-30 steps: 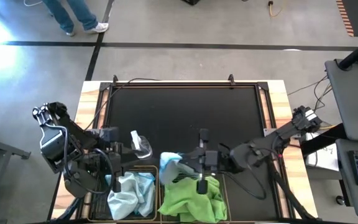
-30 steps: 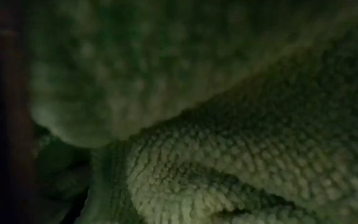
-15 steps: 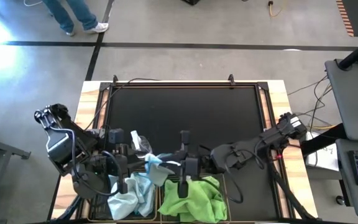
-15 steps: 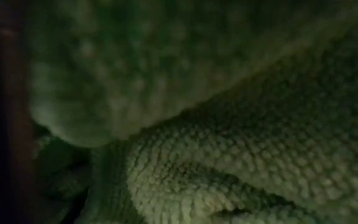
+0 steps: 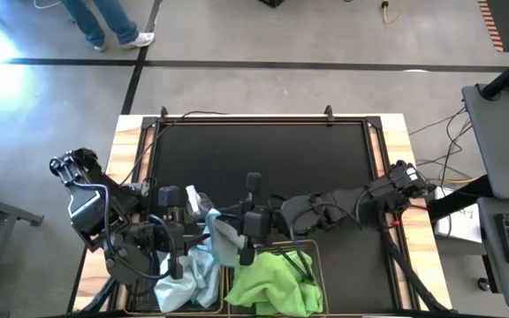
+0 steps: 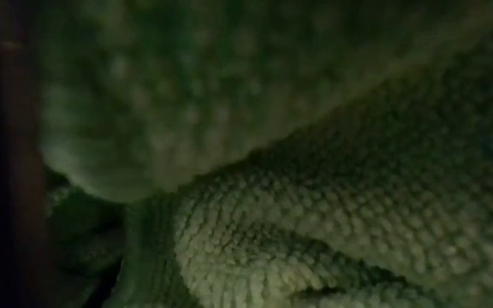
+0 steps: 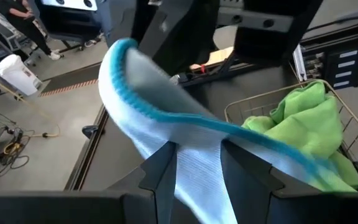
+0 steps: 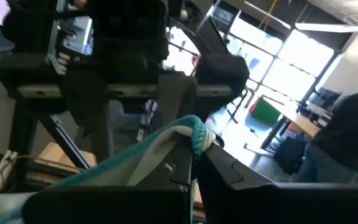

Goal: Sort microfiber towel by color & place in baskets
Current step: Put the white microfiber cloth into the left wire basket

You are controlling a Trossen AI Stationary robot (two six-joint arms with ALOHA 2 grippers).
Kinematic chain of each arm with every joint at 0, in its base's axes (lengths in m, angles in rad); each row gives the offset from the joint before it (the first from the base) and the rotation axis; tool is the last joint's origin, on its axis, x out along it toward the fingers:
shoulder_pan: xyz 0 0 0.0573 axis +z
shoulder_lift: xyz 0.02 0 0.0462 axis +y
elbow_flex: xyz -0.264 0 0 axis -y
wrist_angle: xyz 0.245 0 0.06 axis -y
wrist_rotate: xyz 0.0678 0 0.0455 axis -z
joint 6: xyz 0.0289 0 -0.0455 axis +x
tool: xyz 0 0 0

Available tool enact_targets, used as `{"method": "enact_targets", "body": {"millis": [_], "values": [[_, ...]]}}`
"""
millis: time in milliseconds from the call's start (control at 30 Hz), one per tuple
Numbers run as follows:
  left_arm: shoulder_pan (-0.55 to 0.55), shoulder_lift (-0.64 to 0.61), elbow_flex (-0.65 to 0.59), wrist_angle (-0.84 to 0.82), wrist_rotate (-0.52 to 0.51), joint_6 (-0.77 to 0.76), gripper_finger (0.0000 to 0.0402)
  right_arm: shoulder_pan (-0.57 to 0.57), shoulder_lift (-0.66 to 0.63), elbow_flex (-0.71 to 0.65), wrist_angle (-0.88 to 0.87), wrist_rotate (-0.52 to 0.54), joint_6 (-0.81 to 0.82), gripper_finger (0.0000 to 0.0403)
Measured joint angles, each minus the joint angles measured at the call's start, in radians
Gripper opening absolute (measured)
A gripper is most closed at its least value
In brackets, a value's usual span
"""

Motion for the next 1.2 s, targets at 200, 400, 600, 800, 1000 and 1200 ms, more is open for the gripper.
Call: {"method": "enact_targets", "body": {"millis": [200,400,600,800,1000,1200], "values": [[0.004,-0.001,0.001,-0.003,0.001,0.002,0.0111,-0.002,-0.008,0.000,-0.032,0.023,0.007,0.0009],[0.011,-0.002,0.002,-0.003,0.001,0.007,0.0111,-0.001,-0.008,-0.002,-0.036,-0.001,0.017,0.0009],[0.011,-0.002,0.002,-0.005,0.001,0.008,0.0111,0.000,-0.008,-0.003,-0.040,-0.187,0.099,0.0009],[0.012,-0.002,0.002,-0.020,0.001,0.011,0.0111,0.000,-0.008,-0.004,-0.040,-0.192,0.102,0.0009],[0.012,-0.003,0.002,-0.024,0.001,0.011,0.0111,0.001,-0.008,0.005,-0.041,-0.191,0.068,0.0009],[0.012,-0.003,0.002,-0.027,0.001,0.011,0.0111,0.001,-0.008,0.012,-0.040,-0.312,0.091,0.0009]]}}
